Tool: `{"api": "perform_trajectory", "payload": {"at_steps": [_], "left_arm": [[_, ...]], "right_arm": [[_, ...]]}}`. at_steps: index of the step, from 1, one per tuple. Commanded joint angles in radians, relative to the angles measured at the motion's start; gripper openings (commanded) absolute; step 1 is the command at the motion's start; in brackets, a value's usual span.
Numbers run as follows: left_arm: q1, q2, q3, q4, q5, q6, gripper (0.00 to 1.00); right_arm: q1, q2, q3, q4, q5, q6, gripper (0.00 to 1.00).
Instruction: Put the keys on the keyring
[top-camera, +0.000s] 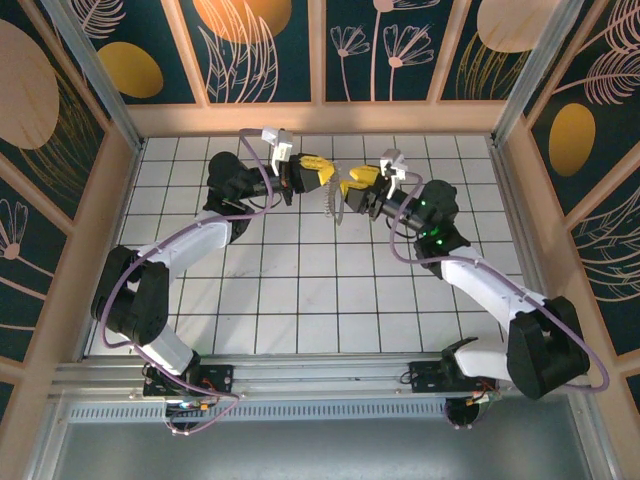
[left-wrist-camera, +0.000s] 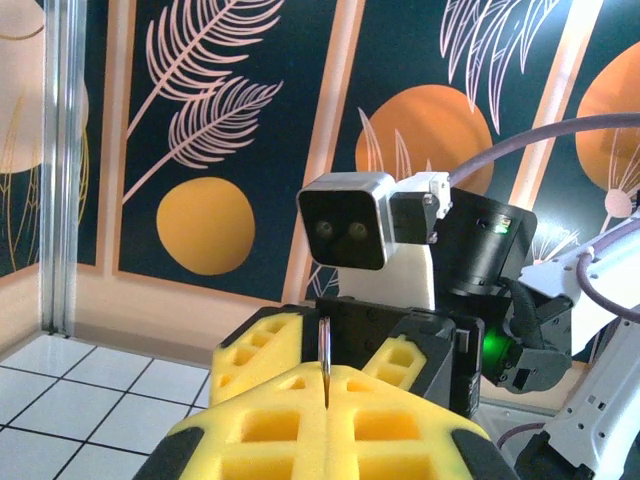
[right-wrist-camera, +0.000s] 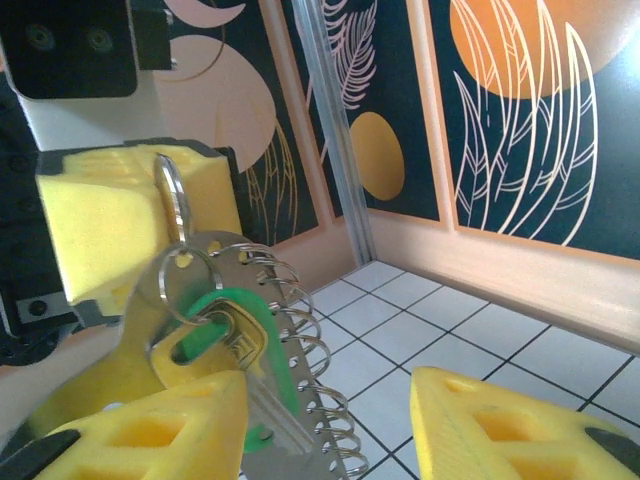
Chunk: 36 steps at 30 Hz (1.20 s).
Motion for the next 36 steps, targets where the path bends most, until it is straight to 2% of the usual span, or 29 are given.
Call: {"api": "perform_trajectory", "payload": {"at_steps": [1,10,13,17,20,26,36], "left_arm": [[-0.008,-0.026,0.000,0.069,0.023,-0.020,0.00],[-0.016,-0.013,0.010,0.058,0.039,-0.012,0.00],[-0.017,-0.008,0.019,0.046,0.042,-0.006,0.00],[-0.019,-0.005,0.025,0.042,0.042,-0.001,0.00],[-0.019,-0.005,0.028,0.037,0.043,0.002,0.00],[-0.019,-0.006,0.039,-0.013,0.052,0.039,0.00],[-0.019,-0.027,0.094,-0.345,0.072,0.274,0.00]], "right_arm": [[0.016,0.016,0.055,0.035,0.005,-0.022,0.46],[0.052,0.077,0.120,0.009,-0.027,-0.038,0.42],[0.068,0.091,0.137,-0.009,-0.046,-0.048,0.28],[0.083,0.095,0.149,-0.058,-0.059,-0.076,0.25],[0.083,0.078,0.146,-0.106,-0.057,-0.101,0.26],[0.045,-0.011,0.096,-0.172,-0.020,-0.123,0.37],[-0.105,-0.189,-0.009,-0.224,-0.020,-0.094,0.41]]}}
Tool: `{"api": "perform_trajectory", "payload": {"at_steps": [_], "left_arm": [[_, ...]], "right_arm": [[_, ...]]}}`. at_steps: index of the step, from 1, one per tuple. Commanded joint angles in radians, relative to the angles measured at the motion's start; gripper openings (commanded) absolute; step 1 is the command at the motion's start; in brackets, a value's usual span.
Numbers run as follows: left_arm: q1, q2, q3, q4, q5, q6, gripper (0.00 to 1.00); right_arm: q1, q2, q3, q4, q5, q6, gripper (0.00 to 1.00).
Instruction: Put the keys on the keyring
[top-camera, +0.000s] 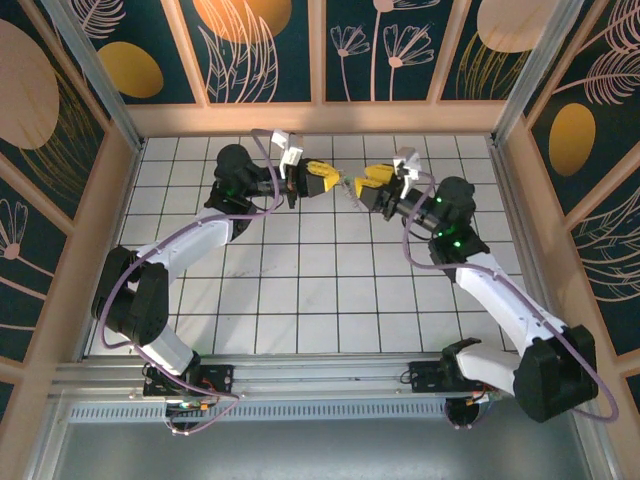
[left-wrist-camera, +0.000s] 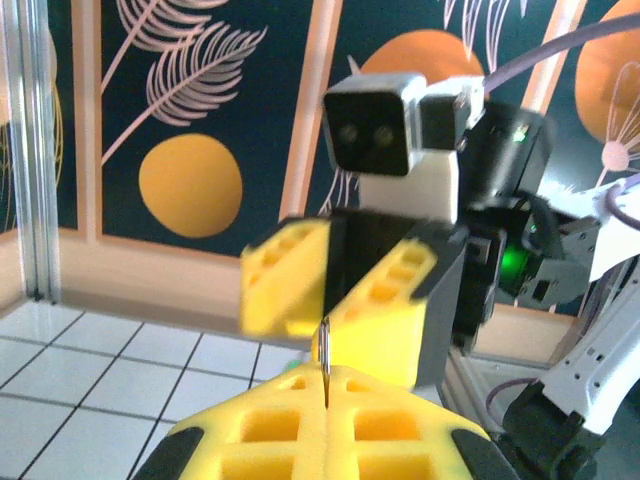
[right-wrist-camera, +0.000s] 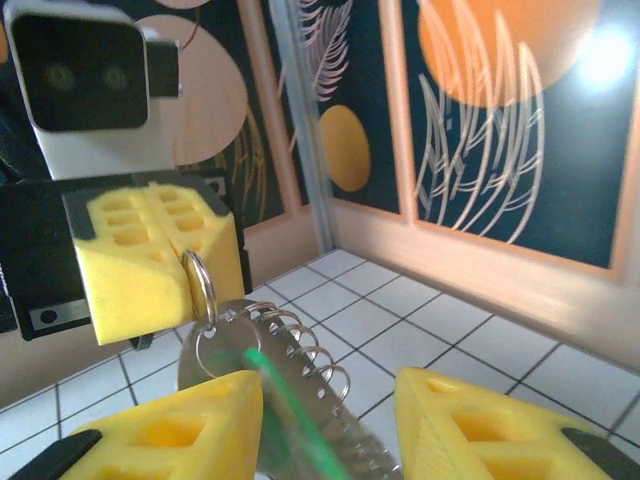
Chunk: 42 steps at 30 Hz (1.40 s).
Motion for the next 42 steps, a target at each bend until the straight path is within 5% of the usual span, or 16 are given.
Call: {"api": "perform_trajectory", "payload": {"at_steps": [1,29,42], "left_arm": [[-0.006,-0.026,0.056,-0.144,0.025,0.129,0.00],[-0.006,-0.019,0.103,-0.299,0.086,0.227,0.00],[-0.007,-0.014,0.113,-0.304,0.094,0.225,0.00]], "right_arm": [[-0.034,-0.050,-0.023,-0.006,-0.021,0.015,0.41],[-0.034,0.150,0.161,0.022,-0.389,0.067,0.45],[-0.016,0.192,0.201,-0.018,-0.441,0.039,0.24]]}}
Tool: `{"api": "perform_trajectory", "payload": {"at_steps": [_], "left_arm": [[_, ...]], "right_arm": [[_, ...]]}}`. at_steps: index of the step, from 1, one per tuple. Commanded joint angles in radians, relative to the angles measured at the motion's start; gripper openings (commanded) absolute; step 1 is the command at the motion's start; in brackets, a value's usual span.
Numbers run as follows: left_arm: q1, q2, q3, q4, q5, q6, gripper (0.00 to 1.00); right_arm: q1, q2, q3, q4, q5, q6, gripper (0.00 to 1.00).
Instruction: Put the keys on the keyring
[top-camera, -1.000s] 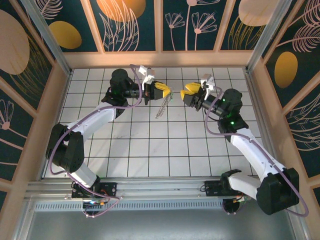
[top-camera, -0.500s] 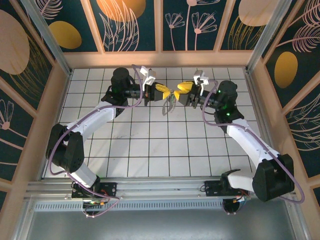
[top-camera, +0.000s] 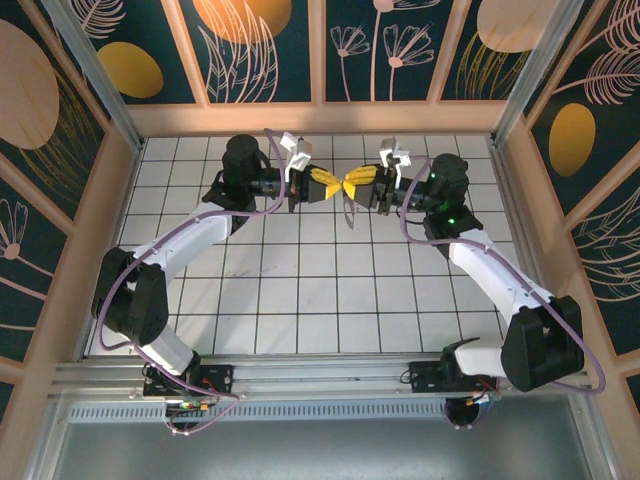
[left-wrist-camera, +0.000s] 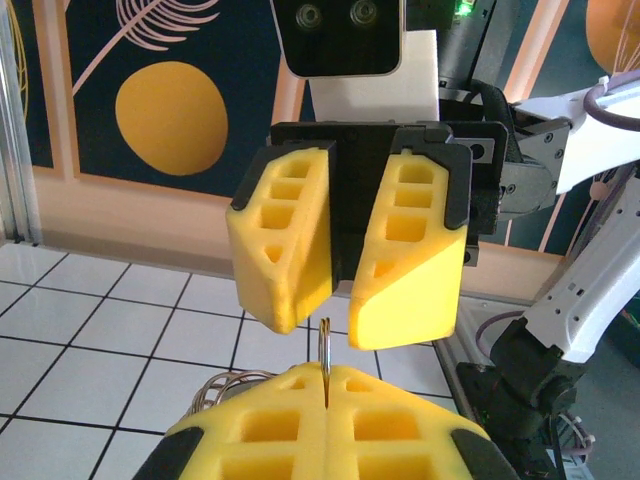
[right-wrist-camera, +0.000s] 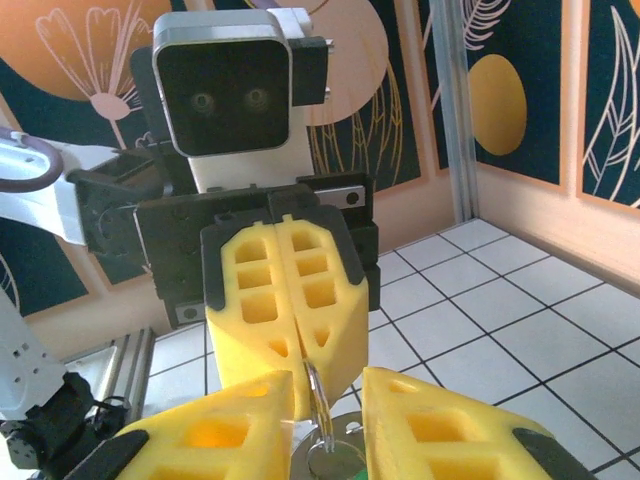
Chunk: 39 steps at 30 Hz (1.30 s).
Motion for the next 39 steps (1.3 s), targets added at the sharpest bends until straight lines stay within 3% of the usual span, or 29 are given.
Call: {"api": "perform_trajectory", "payload": {"at_steps": [1,4,10,20,21,22,23,24,28,39], "left_arm": [[-0.007,-0.013,0.041,0.008,0.031,0.019,0.00],[-0.007,-0.014,0.042,0.004,0.030,0.020,0.00],[-0.008,-0.014,0.048,0.002,0.030,0.018,0.00],[-0.010,-0.017,0.049,0.016,0.018,0.012,0.00],[-0.010,-0.019,0.049,0.016,0.015,0.014,0.00],[-0.009,-0.020,0.047,0.015,0.013,0.015,0.00],[-0.010,-0.020,0.048,0.015,0.013,0.016,0.00],[-0.010,-0.021,0.049,0.015,0.013,0.016,0.00],[-0.010,-0.020,0.050,0.013,0.015,0.016,0.00],[-0.010,-0.034,0.044,0.009,0.008,0.031,0.00]], "right_arm": [[0.010,0.017,0.043,0.008,-0.051,-0.012,0.24],[0.017,0.028,0.058,-0.017,-0.064,-0.028,0.23],[0.023,0.038,0.067,-0.044,-0.079,-0.050,0.00],[0.023,0.038,0.070,-0.052,-0.070,-0.056,0.00],[0.022,0.035,0.069,-0.054,-0.062,-0.057,0.06],[0.022,0.027,0.065,-0.054,-0.044,-0.057,0.24],[0.017,0.015,0.055,-0.049,-0.023,-0.056,0.34],[0.010,0.002,0.044,-0.040,-0.011,-0.052,0.39],[-0.036,-0.068,-0.030,0.038,0.023,0.001,0.43],[-0.033,-0.188,-0.273,0.200,0.317,0.110,0.46]]}}
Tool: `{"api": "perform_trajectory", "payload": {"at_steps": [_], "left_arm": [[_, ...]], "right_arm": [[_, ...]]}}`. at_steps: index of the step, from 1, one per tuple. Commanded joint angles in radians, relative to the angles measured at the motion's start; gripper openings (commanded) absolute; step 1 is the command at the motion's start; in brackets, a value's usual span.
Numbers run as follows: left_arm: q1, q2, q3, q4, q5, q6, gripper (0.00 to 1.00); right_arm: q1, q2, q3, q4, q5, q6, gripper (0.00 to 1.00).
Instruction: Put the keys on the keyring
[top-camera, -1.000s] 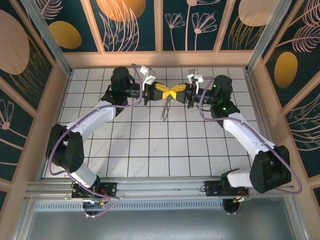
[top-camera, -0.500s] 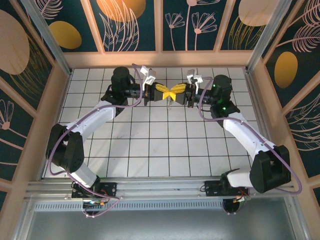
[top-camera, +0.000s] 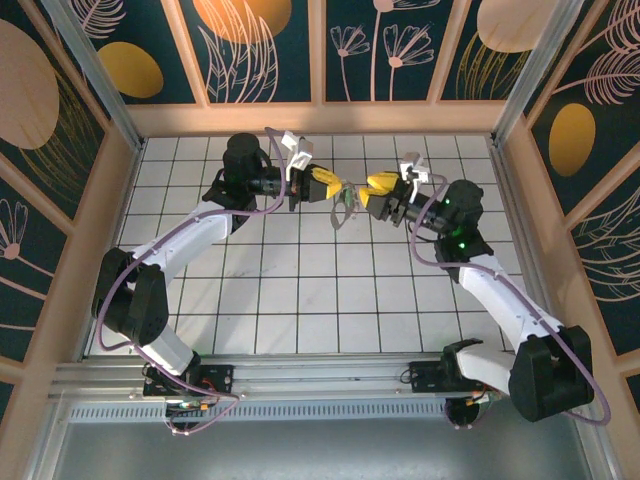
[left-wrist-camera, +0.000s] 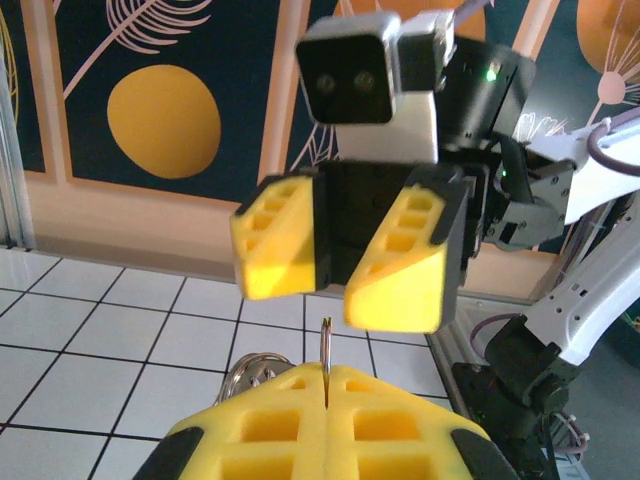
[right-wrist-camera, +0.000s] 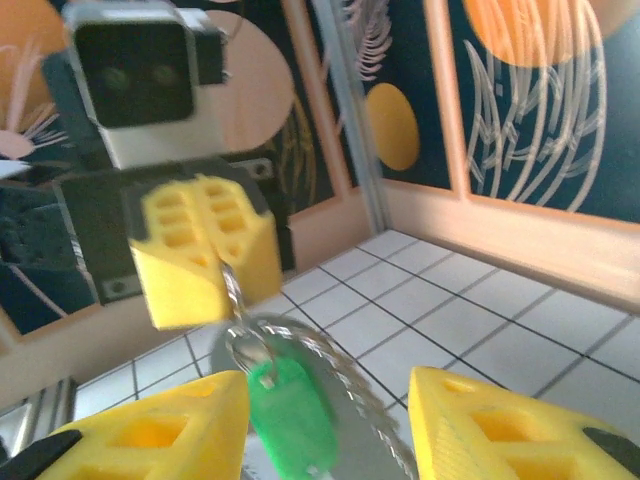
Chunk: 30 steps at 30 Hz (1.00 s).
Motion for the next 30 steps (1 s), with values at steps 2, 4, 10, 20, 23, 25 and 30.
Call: {"api": "perform_trajectory", "payload": {"at_steps": [2,4,10,20,23,25,30], "left_arm": [[-0.005,-0.032,0.029,0.026,-0.006,0.025,0.00],[-0.005,-0.027,0.029,0.025,-0.011,0.026,0.00],[-0.005,-0.002,0.028,0.048,-0.013,0.015,0.00],[-0.005,0.025,0.032,0.076,-0.067,0.008,0.00],[-0.005,0.024,0.030,0.075,-0.072,-0.007,0.00],[-0.005,0.020,0.020,0.091,-0.074,-0.027,0.00],[-0.005,0.014,0.014,0.108,-0.098,-0.050,0.00]], "right_arm": [[0.024,-0.034,-0.068,0.094,0.151,0.049,0.46],[0.033,-0.040,-0.091,0.103,0.191,0.054,0.46],[0.044,-0.038,-0.127,0.106,0.269,0.069,0.46],[0.049,-0.055,-0.160,0.033,0.331,0.040,0.46],[0.049,-0.066,-0.171,0.005,0.340,0.029,0.46],[0.048,-0.079,-0.180,-0.012,0.344,0.025,0.46],[0.050,-0.114,-0.187,-0.046,0.354,0.020,0.46]]}}
